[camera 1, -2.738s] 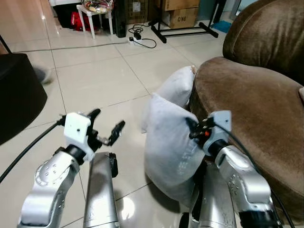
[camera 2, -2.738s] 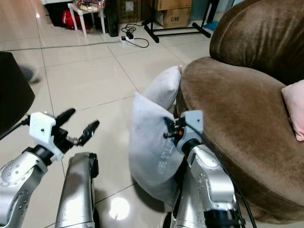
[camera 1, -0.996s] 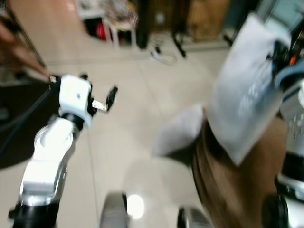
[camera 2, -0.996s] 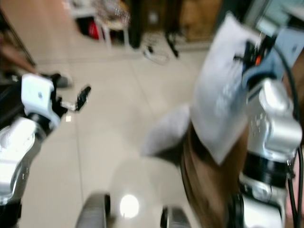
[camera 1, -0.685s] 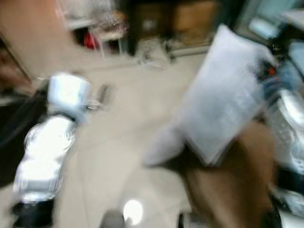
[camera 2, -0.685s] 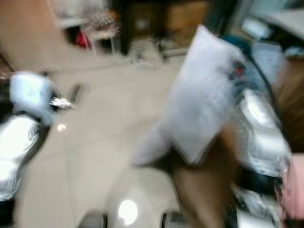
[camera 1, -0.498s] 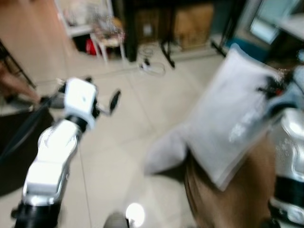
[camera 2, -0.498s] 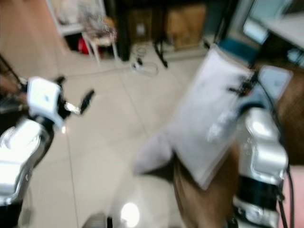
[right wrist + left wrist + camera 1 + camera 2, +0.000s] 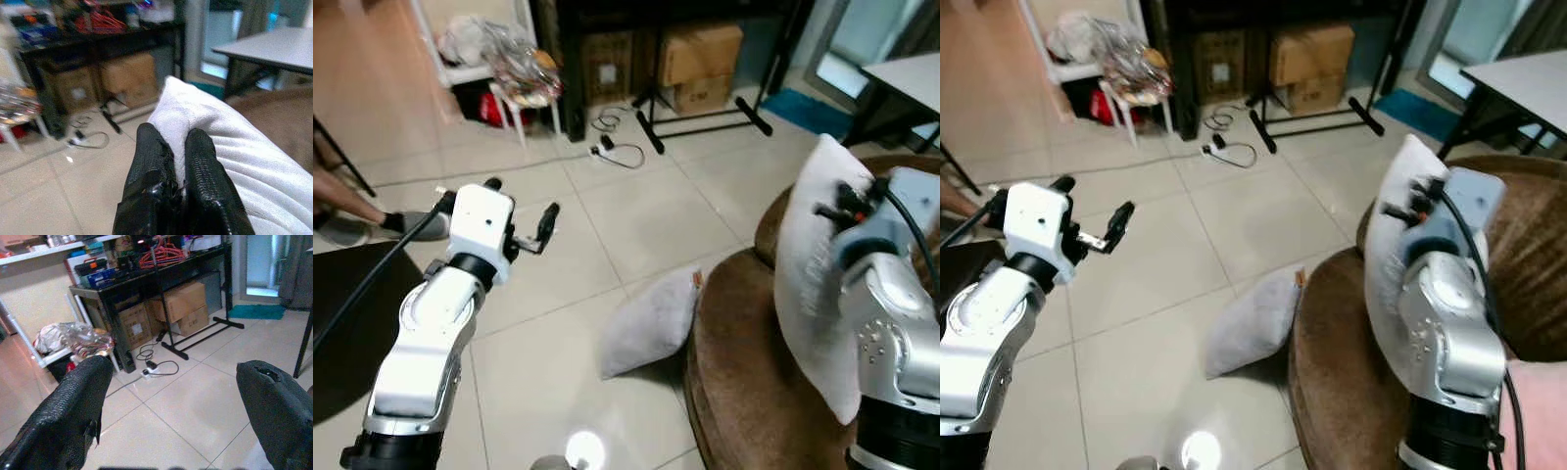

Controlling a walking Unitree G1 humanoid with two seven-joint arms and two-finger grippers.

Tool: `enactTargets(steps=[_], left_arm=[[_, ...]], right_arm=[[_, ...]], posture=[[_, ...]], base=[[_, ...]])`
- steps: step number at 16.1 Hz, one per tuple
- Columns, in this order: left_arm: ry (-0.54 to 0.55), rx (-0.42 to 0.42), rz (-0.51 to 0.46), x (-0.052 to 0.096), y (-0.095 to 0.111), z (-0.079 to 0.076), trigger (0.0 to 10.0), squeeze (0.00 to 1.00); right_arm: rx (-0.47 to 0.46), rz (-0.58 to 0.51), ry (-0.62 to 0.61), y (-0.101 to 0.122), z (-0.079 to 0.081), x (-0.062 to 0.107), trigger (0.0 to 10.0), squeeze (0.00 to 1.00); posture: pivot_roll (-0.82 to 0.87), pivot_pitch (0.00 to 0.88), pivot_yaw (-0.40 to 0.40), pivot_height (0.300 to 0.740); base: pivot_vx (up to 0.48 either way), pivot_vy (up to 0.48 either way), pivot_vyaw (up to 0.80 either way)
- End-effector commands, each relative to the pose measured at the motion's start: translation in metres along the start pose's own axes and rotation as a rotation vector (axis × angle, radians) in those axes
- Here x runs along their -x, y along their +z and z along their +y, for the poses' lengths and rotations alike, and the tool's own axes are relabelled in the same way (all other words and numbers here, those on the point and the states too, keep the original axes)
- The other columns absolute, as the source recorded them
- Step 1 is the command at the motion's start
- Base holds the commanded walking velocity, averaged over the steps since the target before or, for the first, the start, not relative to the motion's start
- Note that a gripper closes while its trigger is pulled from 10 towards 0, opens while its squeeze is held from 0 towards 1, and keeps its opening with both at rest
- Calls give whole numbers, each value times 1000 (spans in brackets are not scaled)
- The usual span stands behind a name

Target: Move the pillow to the sofa from floor

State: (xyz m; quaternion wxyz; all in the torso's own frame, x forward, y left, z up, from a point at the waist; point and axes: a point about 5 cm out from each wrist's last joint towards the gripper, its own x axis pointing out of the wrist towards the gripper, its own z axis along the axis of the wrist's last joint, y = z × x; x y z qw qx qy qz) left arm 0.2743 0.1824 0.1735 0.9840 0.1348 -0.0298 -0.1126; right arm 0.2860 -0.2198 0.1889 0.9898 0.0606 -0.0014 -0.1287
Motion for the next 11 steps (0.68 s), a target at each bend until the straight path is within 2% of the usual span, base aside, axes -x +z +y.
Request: enactTargets(steps=[1,2,4,7,8,11], left_arm=[[-16,-11,-6,0,0,-4,10000,0],[-16,-17,-6,1,-1,-6,10000,0],[30,12,39,5,-12,-4,10000,0],[88,28,55,8,-19,-3,10000,0],[20,26,46,9,-17,-11,10000,0],[-34,18,57,12,-22,-16,10000,0]], right_arm=[[-19,-44,9,9,0,4,10000,0],[-32,-12,9,4,2,5,10000,0],[-63,16,27,-6,10,13,10000,0],[-49,81,69,-22,23,23,10000,0],[4,156,115,-39,33,29,10000,0],[-13,174,113,-47,37,36,10000,0]], posture=[[-38,0,-14,740],[-38,0,-14,740],[-36,0,-15,740],[-37,0,-14,740],[-37,0,-14,740],[-37,0,-14,740]], base=[[0,0,0],[0,0,0],[0,0,-781],[0,0,-779],[0,0,-781],[0,0,-781]])
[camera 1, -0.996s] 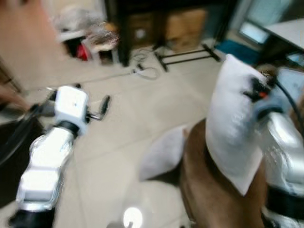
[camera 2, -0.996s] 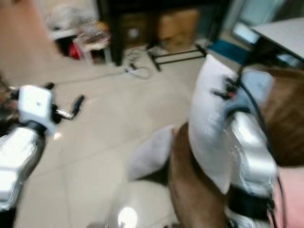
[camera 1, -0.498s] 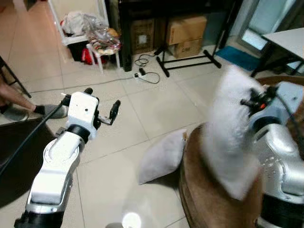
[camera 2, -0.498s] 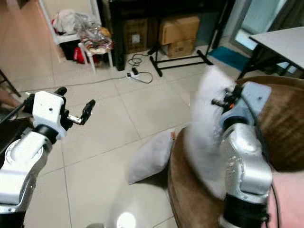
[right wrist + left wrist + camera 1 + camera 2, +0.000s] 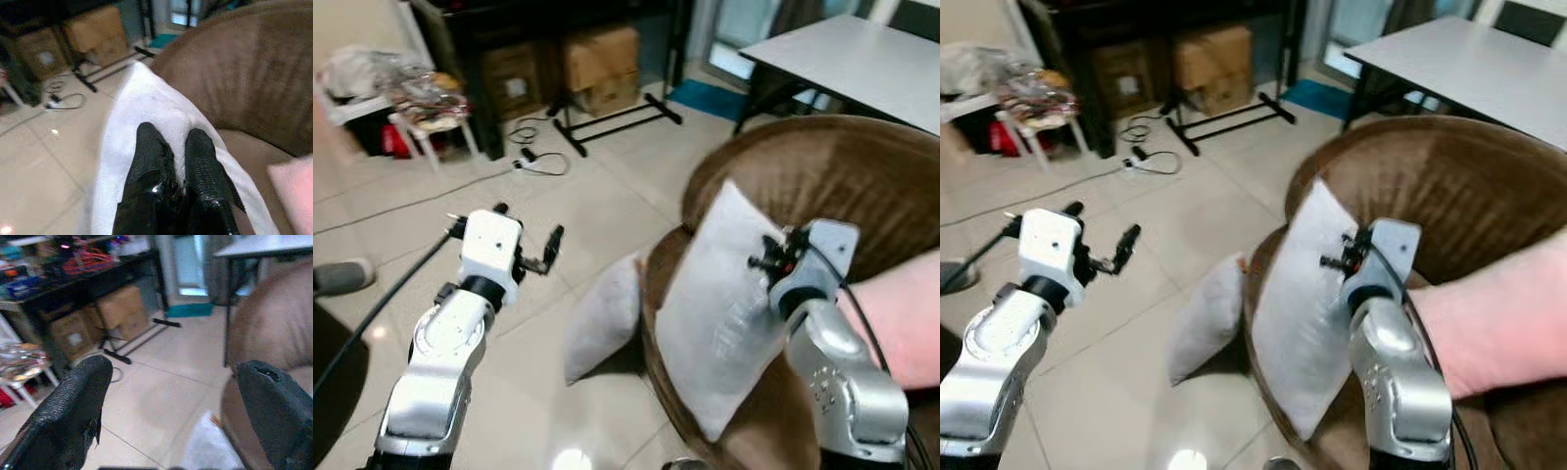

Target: Move the pillow to the sofa from floor

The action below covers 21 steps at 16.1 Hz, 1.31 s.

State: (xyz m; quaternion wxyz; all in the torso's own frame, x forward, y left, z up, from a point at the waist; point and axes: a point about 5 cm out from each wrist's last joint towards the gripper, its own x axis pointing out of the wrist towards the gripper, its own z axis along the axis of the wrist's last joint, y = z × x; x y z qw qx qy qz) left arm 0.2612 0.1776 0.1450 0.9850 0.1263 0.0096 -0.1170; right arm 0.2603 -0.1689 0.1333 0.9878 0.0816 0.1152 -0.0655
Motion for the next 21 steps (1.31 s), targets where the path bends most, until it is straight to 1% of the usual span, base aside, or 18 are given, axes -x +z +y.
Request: enactTargets(steps=[1,3,5,9,10,14,21], left_arm=[[-20,-15,-5,2,0,-2,10000,0],[-16,-9,0,4,-1,-1,10000,0],[-7,1,-20,4,2,-1,10000,0],[-8,3,-28,4,3,-1,10000,0],[-7,9,-32,4,3,-1,10000,0],[-17,46,-37,6,3,-1,10000,0],[-15,54,-44,5,4,-2,10000,0]], right_arm=[[-1,-69,-5,13,1,3,10000,0],[-10,-87,-17,14,0,3,10000,0],[-11,-93,-10,16,3,2,10000,0],[-20,-107,5,20,9,-2,10000,0],[-22,-108,16,20,12,-2,10000,0],[-14,-104,25,20,14,-4,10000,0],[45,-106,126,23,27,-5,10000,0]], posture=[[-37,0,-14,740],[-30,0,-13,740],[-27,0,-14,740],[-23,0,-19,740],[-23,0,-19,740],[-20,0,-23,740],[-14,0,-29,740]], base=[[0,0,-781],[0,0,-778],[0,0,-781],[0,0,-781],[0,0,-781],[0,0,-780],[271,0,-780]])
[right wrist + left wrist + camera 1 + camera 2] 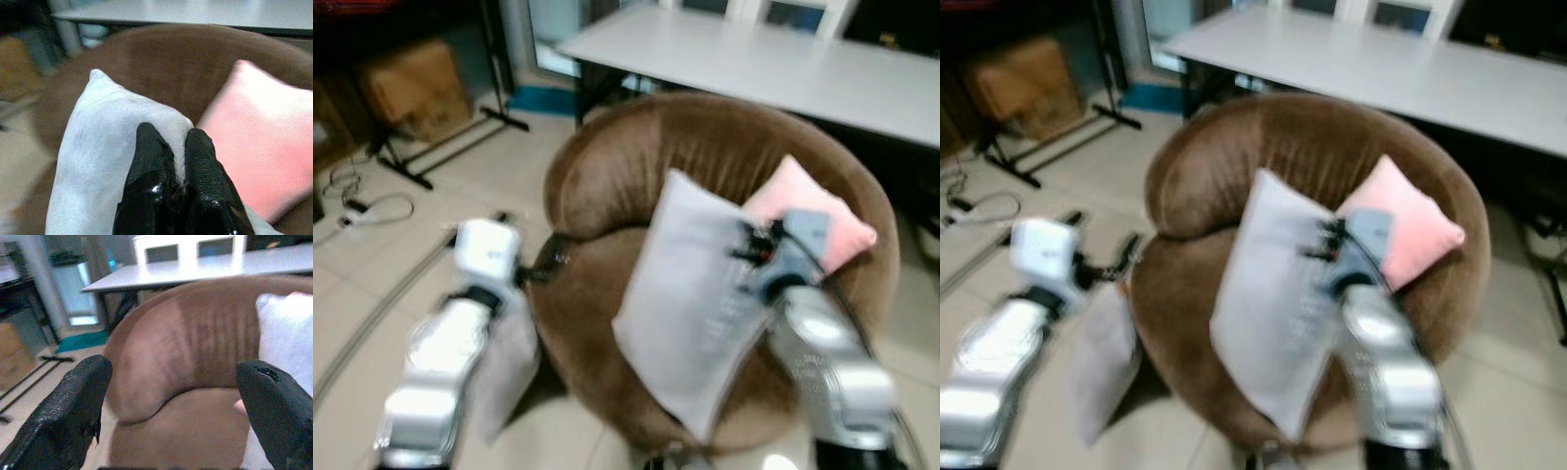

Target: Move the pillow to the sofa from floor

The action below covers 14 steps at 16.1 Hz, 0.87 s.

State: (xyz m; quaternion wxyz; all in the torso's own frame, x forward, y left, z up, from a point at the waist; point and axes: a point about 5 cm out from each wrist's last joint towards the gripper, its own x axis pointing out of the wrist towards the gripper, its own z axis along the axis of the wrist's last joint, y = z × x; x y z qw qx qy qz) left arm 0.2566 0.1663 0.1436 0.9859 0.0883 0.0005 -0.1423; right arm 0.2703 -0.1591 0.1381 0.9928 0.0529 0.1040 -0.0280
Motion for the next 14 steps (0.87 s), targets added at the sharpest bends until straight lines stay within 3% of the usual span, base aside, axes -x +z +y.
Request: enactTargets(steps=[1,4,7,10,14], left_arm=[[34,-19,-12,4,4,10,10000,0],[38,-19,-16,5,4,11,10000,0],[55,-30,-28,8,5,11,10000,0],[45,-65,-6,13,2,13,10000,0],[-48,-104,37,21,-3,11,10000,0]], right_arm=[[-5,-90,77,19,16,0,10000,0],[20,-103,177,22,25,0,10000,0],[43,-121,343,28,39,1,10000,0],[52,-118,382,30,42,-1,10000,0],[55,-116,470,37,53,-6,10000,0]], posture=[[-13,0,-30,740],[-11,0,-33,740],[0,0,-45,740],[10,0,-55,740],[22,0,-63,740]], base=[[274,0,-781],[271,0,-627],[0,0,0],[0,0,0],[0,0,0]])
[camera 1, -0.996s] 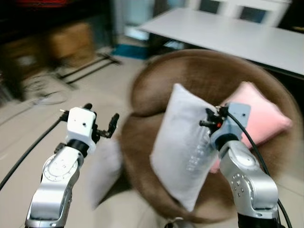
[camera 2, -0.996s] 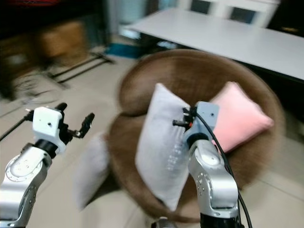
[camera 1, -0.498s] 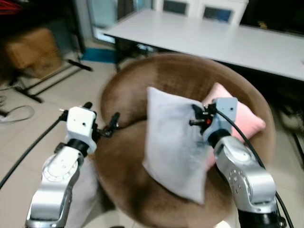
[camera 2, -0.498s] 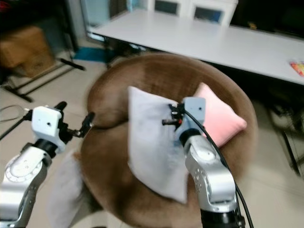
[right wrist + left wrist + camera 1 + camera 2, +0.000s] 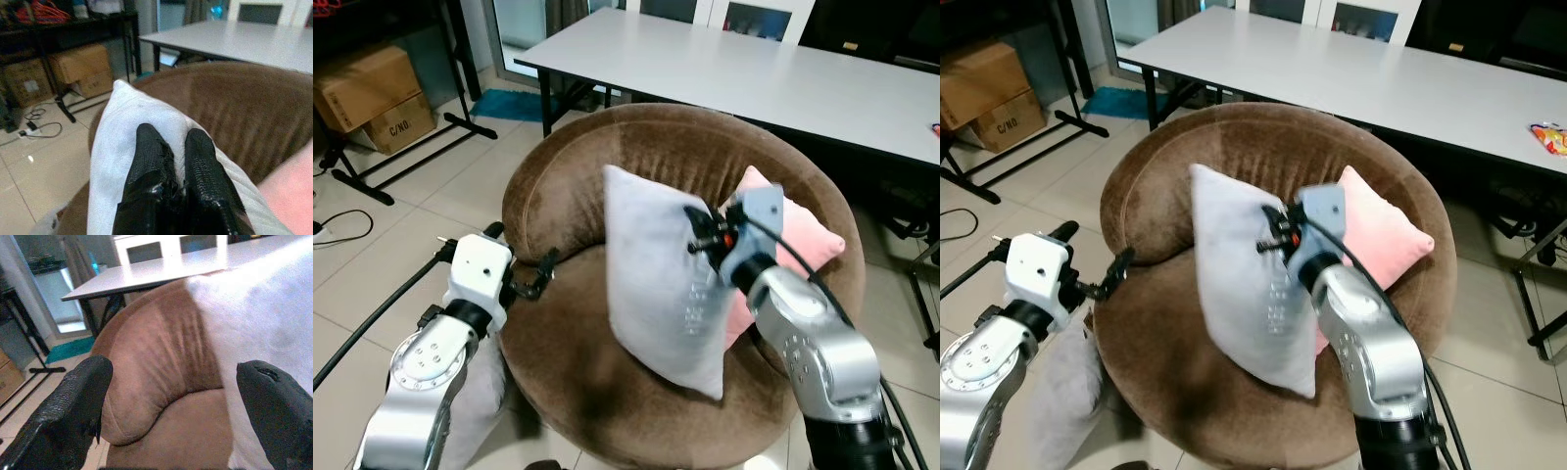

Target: Move the pillow to the sofa from floor

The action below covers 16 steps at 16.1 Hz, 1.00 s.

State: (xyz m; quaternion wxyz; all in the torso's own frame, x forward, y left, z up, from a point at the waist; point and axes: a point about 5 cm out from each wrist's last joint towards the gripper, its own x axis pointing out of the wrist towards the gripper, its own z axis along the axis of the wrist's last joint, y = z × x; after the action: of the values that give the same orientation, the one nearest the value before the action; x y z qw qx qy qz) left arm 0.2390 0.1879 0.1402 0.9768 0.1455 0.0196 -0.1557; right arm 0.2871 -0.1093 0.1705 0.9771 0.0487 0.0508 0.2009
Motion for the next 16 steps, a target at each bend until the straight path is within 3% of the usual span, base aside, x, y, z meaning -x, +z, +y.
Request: enactTargets(steps=[1,4,7,8,11,13,14,16], left_arm=[[-62,-9,-3,0,3,-4,10000,0],[-193,-19,27,7,2,-7,10000,0],[-340,35,79,17,0,-12,10000,0],[-378,40,99,20,-2,-14,10000,0],[-414,50,121,22,-3,-14,10000,0],[-424,51,126,23,-2,-14,10000,0],[-434,52,128,24,0,-12,10000,0],[-428,61,120,24,2,-11,10000,0]], right_arm=[[-11,-35,21,11,1,-5,10000,0],[-95,-1,-35,12,-5,-24,10000,0],[-128,211,-283,-16,-36,-40,10000,0],[-188,254,-339,-27,-44,-42,10000,0],[-281,303,-451,-49,-60,-47,10000,0],[-287,332,-493,-60,-68,-47,10000,0],[-323,333,-540,-69,-81,-46,10000,1000],[-343,291,-553,-62,-92,-44,10000,1000]], posture=[[22,0,-63,740],[37,0,-69,740],[53,0,-76,740],[57,0,-76,740],[57,0,-72,740],[58,0,-72,740],[68,0,-75,740],[59,0,-71,740]], base=[[0,0,0],[0,0,0],[0,0,0],[0,0,0],[0,0,0],[0,0,0],[0,0,0],[0,0,0]])
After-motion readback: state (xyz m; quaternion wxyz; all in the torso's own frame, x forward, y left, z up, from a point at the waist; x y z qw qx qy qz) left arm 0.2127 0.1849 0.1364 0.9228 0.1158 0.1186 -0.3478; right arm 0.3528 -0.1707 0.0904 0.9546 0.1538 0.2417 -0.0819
